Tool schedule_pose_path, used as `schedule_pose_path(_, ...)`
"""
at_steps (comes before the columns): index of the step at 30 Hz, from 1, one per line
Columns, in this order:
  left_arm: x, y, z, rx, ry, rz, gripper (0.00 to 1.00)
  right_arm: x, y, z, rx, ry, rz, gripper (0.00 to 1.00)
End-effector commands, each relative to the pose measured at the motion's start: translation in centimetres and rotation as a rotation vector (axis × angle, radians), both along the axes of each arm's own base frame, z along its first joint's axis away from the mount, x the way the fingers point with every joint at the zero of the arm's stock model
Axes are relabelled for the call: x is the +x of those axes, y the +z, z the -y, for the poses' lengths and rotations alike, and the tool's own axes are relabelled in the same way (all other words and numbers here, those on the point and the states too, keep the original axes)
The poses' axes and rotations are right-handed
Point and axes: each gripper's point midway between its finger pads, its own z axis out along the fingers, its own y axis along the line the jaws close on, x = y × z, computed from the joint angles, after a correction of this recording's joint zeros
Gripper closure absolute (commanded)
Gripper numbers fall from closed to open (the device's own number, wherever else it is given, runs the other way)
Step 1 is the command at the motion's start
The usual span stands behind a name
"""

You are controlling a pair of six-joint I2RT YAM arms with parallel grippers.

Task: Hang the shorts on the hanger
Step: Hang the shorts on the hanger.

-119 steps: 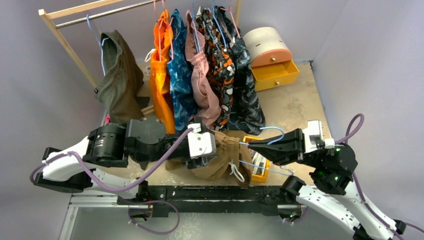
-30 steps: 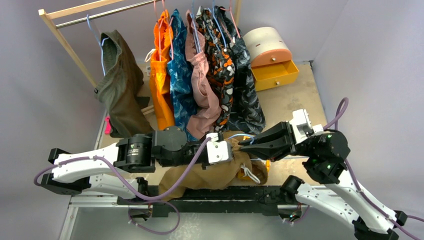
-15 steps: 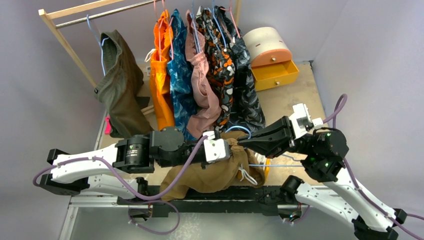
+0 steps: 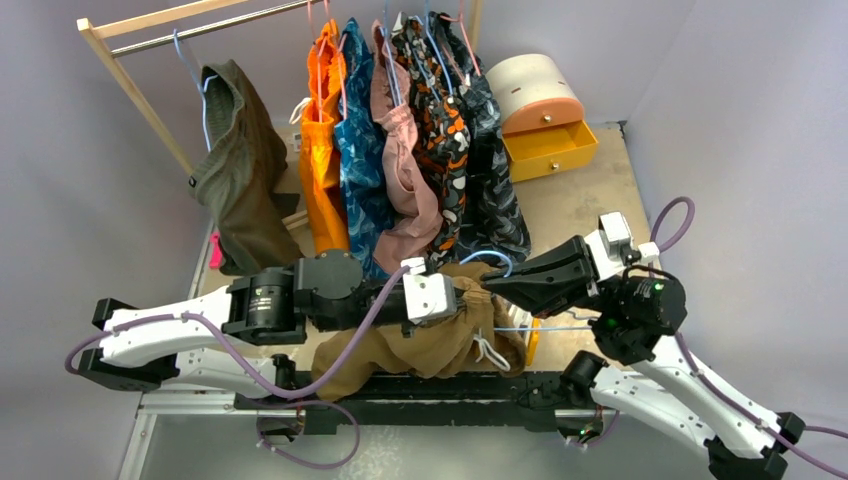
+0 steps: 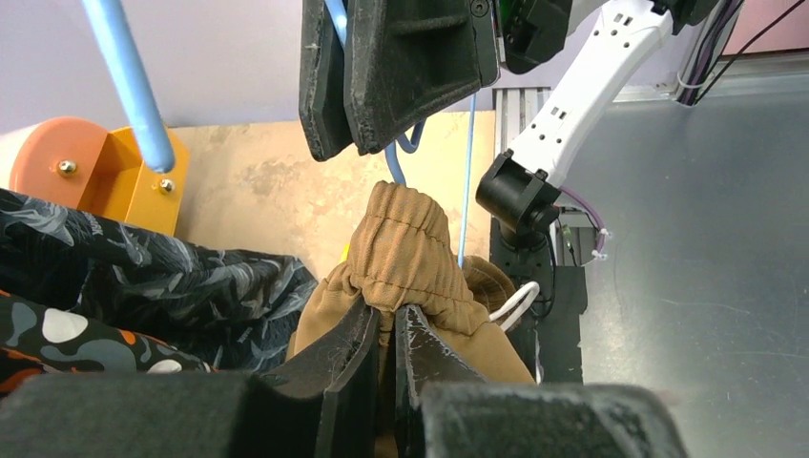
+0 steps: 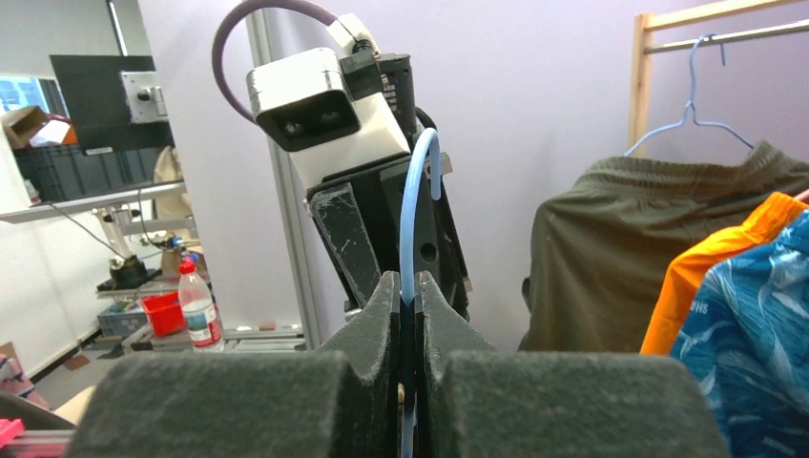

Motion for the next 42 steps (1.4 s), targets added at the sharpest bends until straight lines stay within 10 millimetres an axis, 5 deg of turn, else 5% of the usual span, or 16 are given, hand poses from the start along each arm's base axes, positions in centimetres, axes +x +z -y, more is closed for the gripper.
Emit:
schedule_pose_path(1,-0.4,0.1,1.5,-0.005,-0.031,-0.027,0.90,-2.1,4.6,2.2,0.191,0.034,0.106,1.00)
schedule_pose_path(10,-2.2,0.4,2.6,0.056,-0.138,-0.116,0.76,-3.1,4.6,2.2,0.180,0.087,0.134,1.00)
schedule_pose_path(18,-1.2,0.6,2.6,0.043,-0.149,-0.202,0.73,-3.7,4.7,2.5,0.184,0.101,0.150,1.00)
schedule_pose_path(22,-0.6,0.6,2.4,0.046,-0.142,-0.253,0.45,-3.7,4.7,2.6,0.185,0.099,0.150,1.00)
schedule_pose_path(27,-0.9,0.6,2.0,0.056,-0.158,-0.295,0.33,-3.6,4.7,2.7,0.187,0.090,0.147,1.00)
schedule_pose_path(31,-1.4,0.7,1.9,0.057,-0.188,-0.304,0.32,-3.7,4.8,2.7,0.194,0.093,0.148,1.00)
schedule_pose_path(42,-0.7,3.2,2.7,-0.025,-0.173,-0.270,0.51,-2.8,4.5,2.5,0.186,0.060,0.114,1.00)
